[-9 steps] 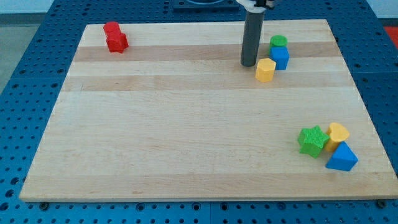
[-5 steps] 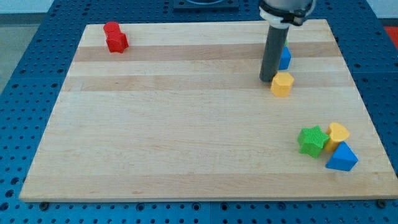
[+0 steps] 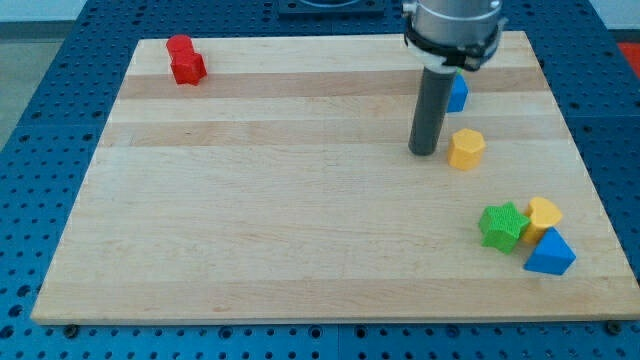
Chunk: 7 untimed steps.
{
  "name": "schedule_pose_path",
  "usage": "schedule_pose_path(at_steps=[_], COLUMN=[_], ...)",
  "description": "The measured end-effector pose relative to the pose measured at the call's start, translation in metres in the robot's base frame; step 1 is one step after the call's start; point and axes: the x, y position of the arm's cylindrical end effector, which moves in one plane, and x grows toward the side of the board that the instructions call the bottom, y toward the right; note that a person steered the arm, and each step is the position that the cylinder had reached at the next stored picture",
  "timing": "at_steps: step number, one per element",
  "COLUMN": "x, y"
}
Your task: Slide the yellow hexagon towards the bottom right
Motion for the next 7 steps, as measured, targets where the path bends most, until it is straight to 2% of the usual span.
schedule_pose_path(at_steps=[2, 3, 7], x=[-0.014, -0.011, 0.067], y=[0.047, 0.049, 0.046])
